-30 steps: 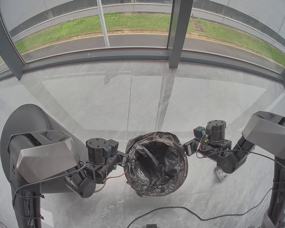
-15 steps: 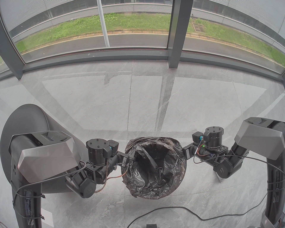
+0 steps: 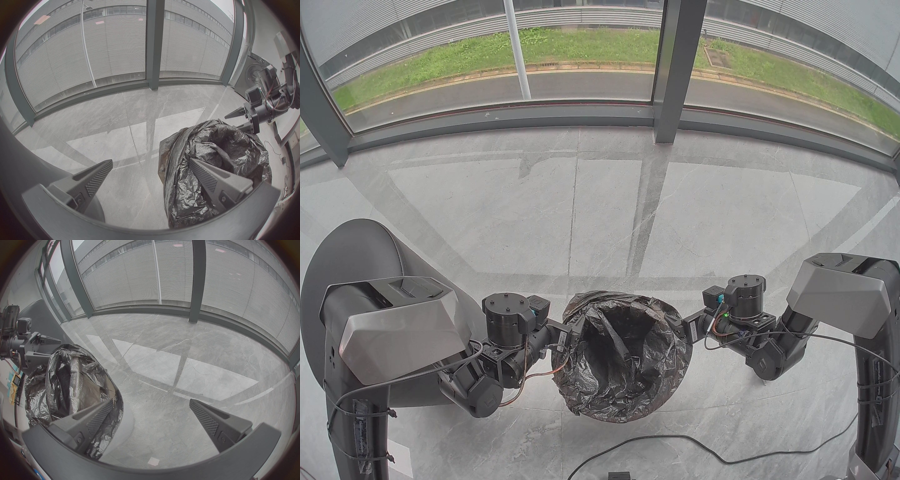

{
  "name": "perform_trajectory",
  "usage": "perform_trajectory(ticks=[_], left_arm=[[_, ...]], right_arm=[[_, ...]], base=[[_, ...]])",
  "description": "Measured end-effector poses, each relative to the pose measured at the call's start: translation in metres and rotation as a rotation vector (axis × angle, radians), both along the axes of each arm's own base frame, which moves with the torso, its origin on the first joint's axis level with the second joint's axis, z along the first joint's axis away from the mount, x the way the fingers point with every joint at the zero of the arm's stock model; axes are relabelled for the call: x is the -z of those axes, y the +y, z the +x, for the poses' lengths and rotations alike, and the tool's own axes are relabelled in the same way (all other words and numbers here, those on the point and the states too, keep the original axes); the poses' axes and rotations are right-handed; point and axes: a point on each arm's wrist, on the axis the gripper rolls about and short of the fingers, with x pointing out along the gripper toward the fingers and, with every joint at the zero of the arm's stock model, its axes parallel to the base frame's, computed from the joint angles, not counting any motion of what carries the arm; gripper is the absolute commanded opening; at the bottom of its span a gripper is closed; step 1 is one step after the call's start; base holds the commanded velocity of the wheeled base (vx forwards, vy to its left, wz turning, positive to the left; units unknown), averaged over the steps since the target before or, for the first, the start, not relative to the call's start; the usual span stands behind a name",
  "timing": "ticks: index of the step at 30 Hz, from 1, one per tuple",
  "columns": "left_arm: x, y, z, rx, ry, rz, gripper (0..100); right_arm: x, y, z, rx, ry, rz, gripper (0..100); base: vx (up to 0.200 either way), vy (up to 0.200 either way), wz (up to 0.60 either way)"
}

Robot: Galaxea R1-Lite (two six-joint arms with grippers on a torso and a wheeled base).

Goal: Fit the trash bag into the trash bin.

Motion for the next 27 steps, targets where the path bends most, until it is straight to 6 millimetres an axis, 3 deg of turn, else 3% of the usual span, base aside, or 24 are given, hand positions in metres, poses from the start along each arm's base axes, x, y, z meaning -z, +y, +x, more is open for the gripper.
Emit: perform_trajectory(ticks=[14, 27], left_arm=[[-0.006, -0.003, -0.002, 0.000, 0.003, -0.047, 100], [-0.010, -0.003, -0.003, 0.000, -0.005, -0.055, 100]], right_arm=[[0.013, 0.000, 0.004, 0.017, -0.016, 0.050, 100], [0.026, -0.012, 0.006, 0.048, 0.016, 0.039, 100]], base=[[0.000, 0.000, 0.00], [0.000, 0.000, 0.00]])
